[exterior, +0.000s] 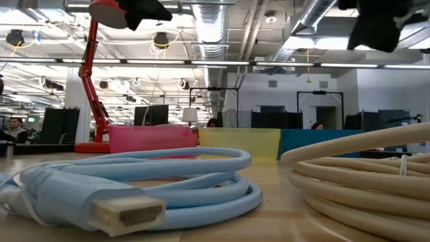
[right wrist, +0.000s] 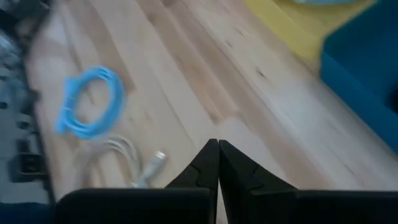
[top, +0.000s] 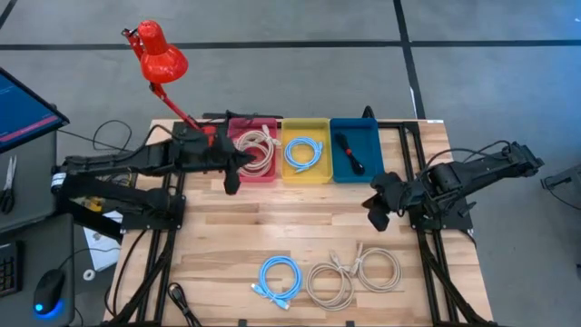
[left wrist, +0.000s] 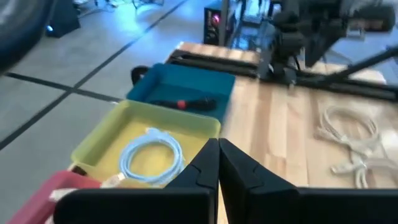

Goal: Pick & Place USB Port
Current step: Put the bottom blue charger cable into the yellow bin

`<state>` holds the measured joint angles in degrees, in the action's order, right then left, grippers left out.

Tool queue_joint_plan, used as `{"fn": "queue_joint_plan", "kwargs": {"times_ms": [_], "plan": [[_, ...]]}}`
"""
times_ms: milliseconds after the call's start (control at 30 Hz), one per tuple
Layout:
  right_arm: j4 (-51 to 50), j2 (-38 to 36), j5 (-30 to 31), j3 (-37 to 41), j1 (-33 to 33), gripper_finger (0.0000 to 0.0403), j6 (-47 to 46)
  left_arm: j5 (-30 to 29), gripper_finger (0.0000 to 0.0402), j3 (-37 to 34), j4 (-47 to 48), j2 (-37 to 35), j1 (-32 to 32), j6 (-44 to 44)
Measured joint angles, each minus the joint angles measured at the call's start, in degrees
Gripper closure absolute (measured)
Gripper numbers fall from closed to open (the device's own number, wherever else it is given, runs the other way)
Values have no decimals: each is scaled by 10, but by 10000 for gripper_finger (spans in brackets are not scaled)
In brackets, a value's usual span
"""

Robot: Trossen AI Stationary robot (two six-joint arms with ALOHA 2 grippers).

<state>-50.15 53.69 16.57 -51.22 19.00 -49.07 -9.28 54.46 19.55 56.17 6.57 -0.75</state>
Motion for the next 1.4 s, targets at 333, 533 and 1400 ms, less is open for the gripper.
{"fn": "queue_joint_plan", "kwargs": {"times_ms": [333, 533, 1400], "plan": [[34, 8, -1, 0, 0, 402, 11, -6, 398, 0, 31, 33, -130, -72], [26, 35, 0, 0, -24, 402, 45, -43, 399, 0, 31, 92, -195, -188], [-49, 94, -2, 0, -44, 402, 92, -65, 400, 315, 314, 401, -329, -493]]}}
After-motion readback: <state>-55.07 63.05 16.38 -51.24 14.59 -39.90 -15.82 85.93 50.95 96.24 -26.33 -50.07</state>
